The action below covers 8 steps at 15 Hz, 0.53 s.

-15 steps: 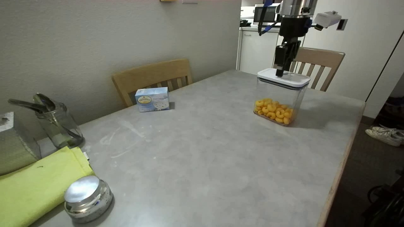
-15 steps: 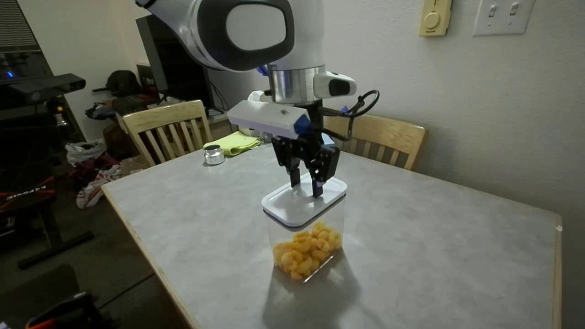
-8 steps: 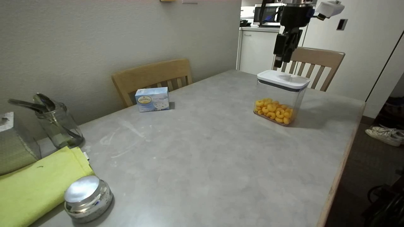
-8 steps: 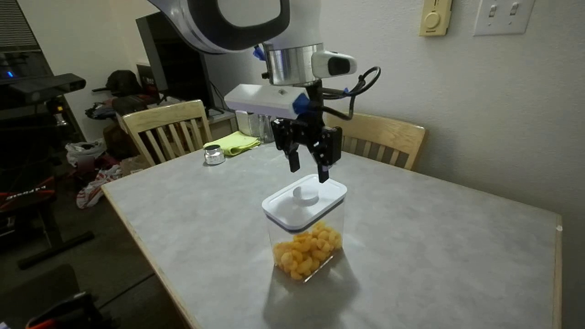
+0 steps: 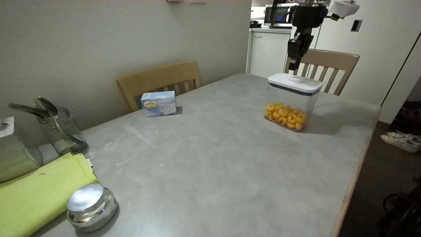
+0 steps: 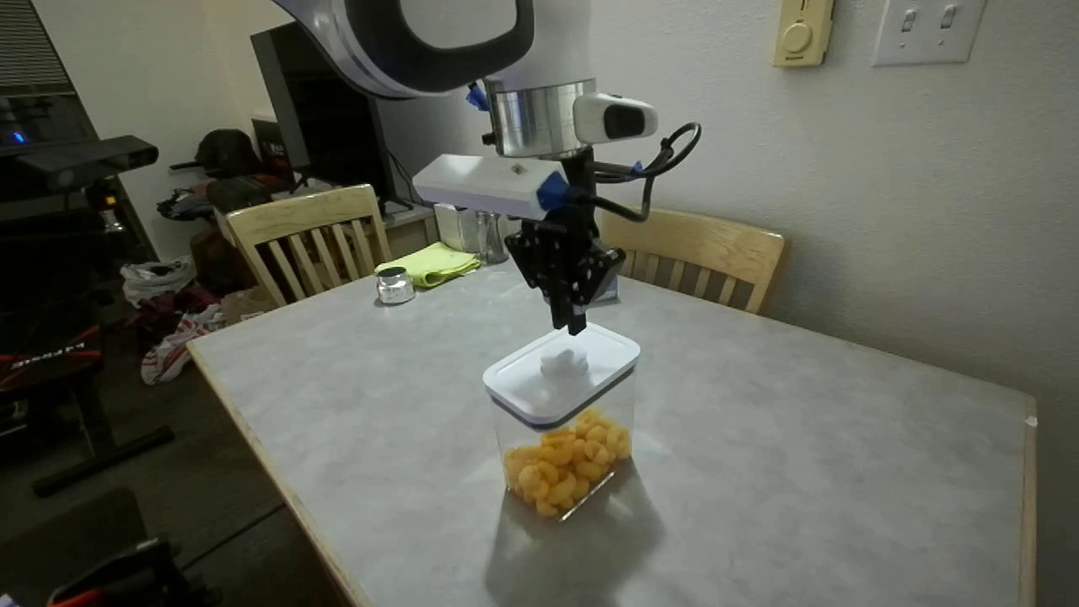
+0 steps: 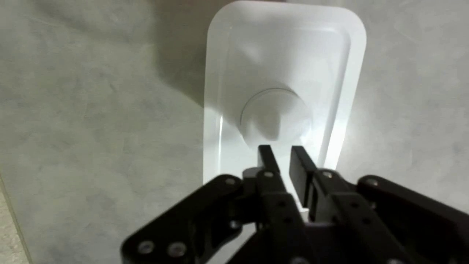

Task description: Pick up the white lid from the table and put it on the container.

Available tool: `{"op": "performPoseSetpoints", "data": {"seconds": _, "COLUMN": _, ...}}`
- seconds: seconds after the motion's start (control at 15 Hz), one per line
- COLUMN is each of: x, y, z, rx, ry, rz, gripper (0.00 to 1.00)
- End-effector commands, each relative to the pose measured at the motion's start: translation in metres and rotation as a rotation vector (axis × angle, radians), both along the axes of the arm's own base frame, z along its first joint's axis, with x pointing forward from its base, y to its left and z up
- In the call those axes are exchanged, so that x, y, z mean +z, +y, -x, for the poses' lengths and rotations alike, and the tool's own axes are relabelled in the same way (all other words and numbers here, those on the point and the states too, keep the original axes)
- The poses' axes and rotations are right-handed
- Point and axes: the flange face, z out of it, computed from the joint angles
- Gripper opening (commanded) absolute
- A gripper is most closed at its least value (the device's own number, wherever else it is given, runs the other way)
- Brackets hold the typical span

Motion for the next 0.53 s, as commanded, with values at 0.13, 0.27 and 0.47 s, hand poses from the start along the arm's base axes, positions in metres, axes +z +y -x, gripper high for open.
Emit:
{"op": "performPoseSetpoints", "data": {"seconds": 0.13, "x": -0.025, "y": 0.001, "z": 0.006, "rx": -0.064, "ry": 0.047, "rz": -0.018, "gripper": 0.0}}
{"op": "performPoseSetpoints", "data": {"seconds": 0.27, "x": -0.032, "y": 0.002, "z": 0.009, "rx": -0.086, "ry": 0.066, "rz": -0.024, "gripper": 0.0}}
{"op": "performPoseSetpoints", "data": {"seconds": 0.47, "x": -0.033, "y": 0.001, "z": 0.009, "rx": -0.102, "ry": 0.063, "rz": -0.026, "gripper": 0.0}}
